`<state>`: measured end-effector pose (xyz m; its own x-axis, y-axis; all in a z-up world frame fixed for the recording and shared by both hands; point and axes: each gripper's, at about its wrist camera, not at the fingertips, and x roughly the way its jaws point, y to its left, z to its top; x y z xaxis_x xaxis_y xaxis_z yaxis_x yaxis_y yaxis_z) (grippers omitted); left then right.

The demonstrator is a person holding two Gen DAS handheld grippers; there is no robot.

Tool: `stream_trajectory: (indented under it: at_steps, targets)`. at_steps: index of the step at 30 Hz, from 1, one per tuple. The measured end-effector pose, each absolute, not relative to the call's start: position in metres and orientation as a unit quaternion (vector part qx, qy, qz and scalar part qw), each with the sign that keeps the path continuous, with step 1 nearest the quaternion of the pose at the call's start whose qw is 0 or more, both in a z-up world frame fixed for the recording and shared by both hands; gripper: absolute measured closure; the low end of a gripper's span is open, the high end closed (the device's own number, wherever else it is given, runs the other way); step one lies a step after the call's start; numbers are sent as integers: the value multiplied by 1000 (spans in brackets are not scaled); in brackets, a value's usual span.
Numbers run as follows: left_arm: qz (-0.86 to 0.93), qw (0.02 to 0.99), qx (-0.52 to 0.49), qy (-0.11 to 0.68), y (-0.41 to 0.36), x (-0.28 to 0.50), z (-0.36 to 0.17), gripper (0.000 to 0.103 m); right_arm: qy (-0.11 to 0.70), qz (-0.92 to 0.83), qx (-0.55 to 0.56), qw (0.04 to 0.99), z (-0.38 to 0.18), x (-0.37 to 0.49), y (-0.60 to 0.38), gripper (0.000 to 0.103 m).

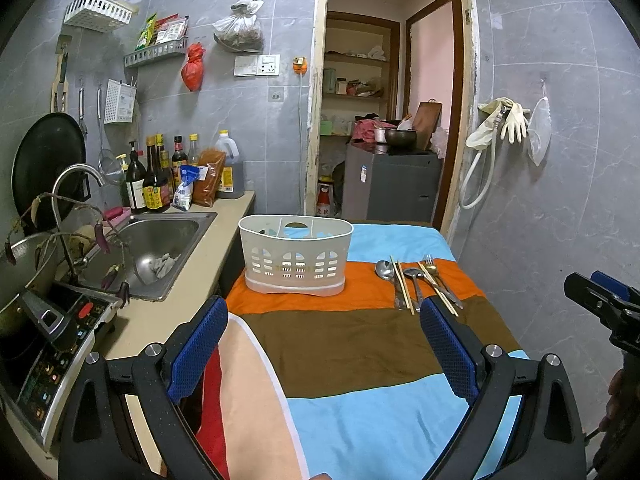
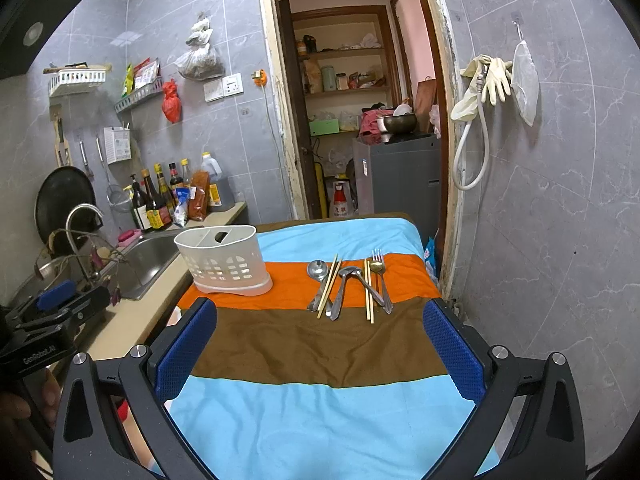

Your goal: Organize utensils

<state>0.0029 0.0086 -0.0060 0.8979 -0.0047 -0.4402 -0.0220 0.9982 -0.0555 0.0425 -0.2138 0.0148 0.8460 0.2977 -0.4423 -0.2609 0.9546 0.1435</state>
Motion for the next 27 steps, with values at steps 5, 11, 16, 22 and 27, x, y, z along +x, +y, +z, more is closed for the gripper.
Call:
stream_trajectory:
  at_steps: [5,11,16,22,27]
  targets:
    - [4,974,-29,225,9,3,-7,9,236,145,39,960,15,43,-214,0]
    - [5,974,-29,227,7,4,-6,9,236,146,39,960,15,43,-215,0]
    - [5,973,-29,227,8,4,-6,9,236,146,39,960,14,44,-215,0]
    - [5,974,-28,227,8,4,-5,9,237,146,39,960,14,44,-215,0]
    - [4,974,-28,226,7,4,-5,9,237,146,40,960,14,44,-215,0]
